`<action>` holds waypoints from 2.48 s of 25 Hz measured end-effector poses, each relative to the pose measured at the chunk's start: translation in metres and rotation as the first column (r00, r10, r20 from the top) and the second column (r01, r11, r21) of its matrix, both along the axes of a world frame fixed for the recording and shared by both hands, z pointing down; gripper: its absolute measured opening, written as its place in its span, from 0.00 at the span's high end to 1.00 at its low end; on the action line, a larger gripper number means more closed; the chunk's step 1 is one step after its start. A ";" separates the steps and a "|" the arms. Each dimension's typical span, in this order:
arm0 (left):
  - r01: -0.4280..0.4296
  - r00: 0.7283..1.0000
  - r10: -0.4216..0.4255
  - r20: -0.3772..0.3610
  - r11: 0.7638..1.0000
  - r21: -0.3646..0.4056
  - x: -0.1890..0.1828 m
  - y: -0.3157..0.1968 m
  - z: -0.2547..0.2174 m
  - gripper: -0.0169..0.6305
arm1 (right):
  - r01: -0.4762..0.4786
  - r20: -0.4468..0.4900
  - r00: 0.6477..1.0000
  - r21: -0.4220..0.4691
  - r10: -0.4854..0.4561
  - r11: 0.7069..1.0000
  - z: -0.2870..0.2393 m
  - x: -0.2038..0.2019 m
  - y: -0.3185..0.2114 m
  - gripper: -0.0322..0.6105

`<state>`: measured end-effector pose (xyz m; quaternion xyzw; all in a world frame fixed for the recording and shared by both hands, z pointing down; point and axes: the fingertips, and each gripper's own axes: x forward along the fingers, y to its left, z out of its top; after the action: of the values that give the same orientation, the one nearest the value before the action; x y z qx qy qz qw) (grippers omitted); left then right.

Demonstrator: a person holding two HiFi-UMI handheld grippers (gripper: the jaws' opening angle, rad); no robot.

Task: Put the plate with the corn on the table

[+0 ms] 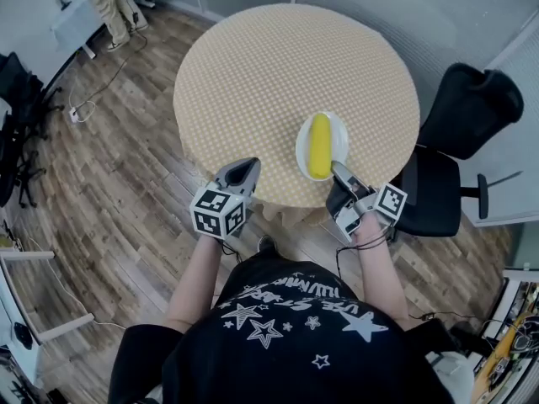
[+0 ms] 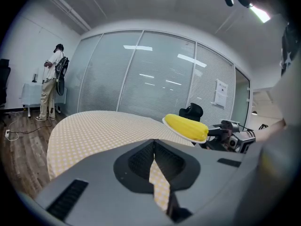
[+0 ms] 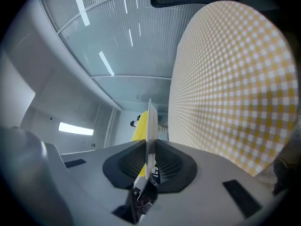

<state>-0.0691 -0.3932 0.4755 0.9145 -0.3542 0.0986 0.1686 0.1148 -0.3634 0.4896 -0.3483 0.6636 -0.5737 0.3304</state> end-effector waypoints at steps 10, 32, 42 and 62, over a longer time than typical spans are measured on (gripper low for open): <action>-0.034 0.999 0.034 -0.019 0.999 -0.010 -0.013 -0.047 0.006 0.96 | -0.021 0.007 1.000 -0.010 0.021 1.000 0.005 -0.023 -0.035 0.86; 0.083 0.995 -0.084 0.059 0.996 0.025 0.010 -0.186 0.005 0.96 | 0.089 -0.017 0.996 -0.041 -0.090 0.995 0.030 0.017 -0.202 0.86; 0.095 0.989 -0.095 0.112 0.995 0.009 0.024 -0.268 0.048 0.96 | 0.097 -0.026 0.995 -0.090 -0.100 0.991 0.087 0.030 -0.298 0.86; 0.104 0.989 -0.098 0.110 0.993 -0.051 0.033 -0.277 0.068 0.96 | 0.046 -0.021 0.998 -0.252 -0.053 0.967 0.144 0.030 -0.341 0.86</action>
<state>-0.0357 -0.6705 0.5438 0.8836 -0.4056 0.1492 0.1801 0.1447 -0.7045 0.6335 -0.3784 0.5985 -0.6564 0.2603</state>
